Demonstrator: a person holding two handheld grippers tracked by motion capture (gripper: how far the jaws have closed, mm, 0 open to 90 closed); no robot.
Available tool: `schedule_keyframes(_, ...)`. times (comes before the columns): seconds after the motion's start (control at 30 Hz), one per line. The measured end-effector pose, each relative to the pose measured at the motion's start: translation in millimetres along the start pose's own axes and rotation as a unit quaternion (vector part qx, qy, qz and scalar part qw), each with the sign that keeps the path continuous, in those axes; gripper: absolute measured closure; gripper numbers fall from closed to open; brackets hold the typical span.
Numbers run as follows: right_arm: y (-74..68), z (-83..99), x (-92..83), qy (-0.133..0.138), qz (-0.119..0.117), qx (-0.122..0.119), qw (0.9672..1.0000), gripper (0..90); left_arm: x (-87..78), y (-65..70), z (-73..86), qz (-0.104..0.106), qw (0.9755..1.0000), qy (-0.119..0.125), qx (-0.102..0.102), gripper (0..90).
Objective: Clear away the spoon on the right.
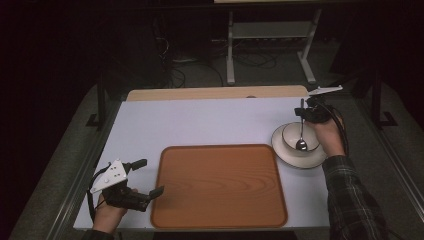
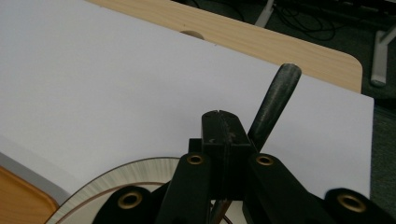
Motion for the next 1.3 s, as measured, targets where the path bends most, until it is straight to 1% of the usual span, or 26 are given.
schedule_keyframes(0.43,14.4,10.0,-8.6,-0.004,0.015,0.016,0.9997,89.5,-0.2,0.0,0.0,-0.001,1.0,0.0,-0.001,0.0)
schedule_keyframes(0.83,22.6,22.8,-17.1,-0.004,0.024,0.03,0.9992,89.5,-0.2,0.1,0.0,-0.001,1.0,-0.001,0.0,0.0)
schedule_keyframes(1.03,27.5,26.3,-24.0,-0.002,0.03,0.039,0.9988,89.5,0.0,0.0,0.2,-0.001,1.0,-0.001,-0.001,0.0)
schedule_keyframes(1.3,29.6,32.9,-31.5,-0.005,0.036,0.042,0.9985,89.5,-0.2,0.1,0.2,-0.001,1.0,-0.001,-0.001,0.0)
Point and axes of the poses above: each handheld gripper's, and its own axes: x roughly forward along the jaws, z roughly out of its underside, y roughly to its right, the point moved 5 cm from there along x, roughly forward along the jaws, and after that the axes turned 1 degree about -z, right-handed, at the moved point
